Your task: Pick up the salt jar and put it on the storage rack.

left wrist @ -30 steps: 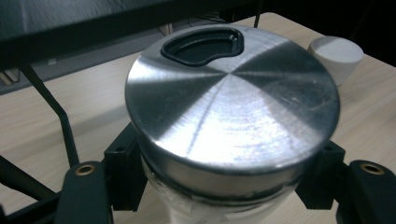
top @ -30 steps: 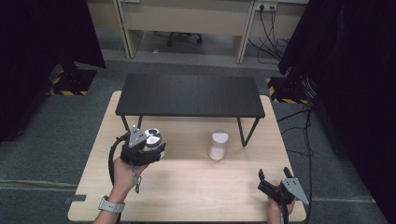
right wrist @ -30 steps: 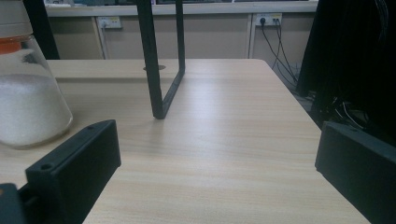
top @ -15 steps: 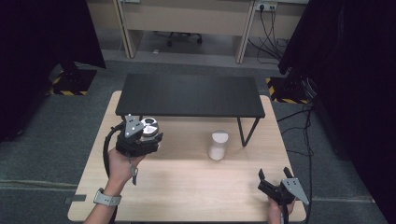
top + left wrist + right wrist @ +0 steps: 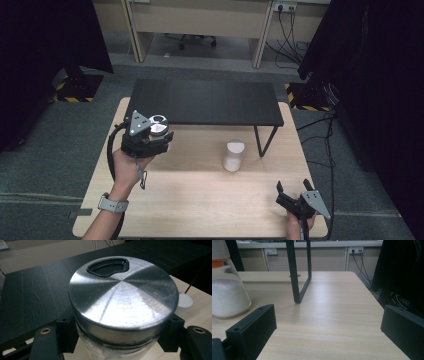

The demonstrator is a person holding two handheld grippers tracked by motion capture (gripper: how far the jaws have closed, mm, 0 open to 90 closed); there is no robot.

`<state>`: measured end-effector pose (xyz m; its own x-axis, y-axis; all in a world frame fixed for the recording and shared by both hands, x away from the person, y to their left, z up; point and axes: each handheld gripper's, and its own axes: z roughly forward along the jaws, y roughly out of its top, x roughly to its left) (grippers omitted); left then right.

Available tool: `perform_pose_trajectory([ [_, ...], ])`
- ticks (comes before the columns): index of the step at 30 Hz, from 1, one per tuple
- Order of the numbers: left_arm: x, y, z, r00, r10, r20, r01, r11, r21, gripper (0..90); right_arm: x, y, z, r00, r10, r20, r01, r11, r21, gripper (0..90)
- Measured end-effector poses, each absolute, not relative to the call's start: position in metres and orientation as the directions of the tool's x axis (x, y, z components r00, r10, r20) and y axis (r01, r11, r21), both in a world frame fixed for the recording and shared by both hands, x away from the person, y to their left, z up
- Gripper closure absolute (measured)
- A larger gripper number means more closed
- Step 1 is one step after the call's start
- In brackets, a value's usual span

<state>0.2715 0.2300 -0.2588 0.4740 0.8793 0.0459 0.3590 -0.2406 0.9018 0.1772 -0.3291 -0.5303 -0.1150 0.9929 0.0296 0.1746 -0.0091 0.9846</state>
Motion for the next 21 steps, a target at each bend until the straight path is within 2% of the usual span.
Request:
perform_pose_trajectory([
  [21, 0.306, 0.231, -0.236, 0.426, 0.903, 0.061, 0.340, -0.222, 0.914, 31.5, 0.179, -0.329, -0.528, -0.126, 0.992, 0.015, 0.188, 0.009, 0.982, 0.3],
])
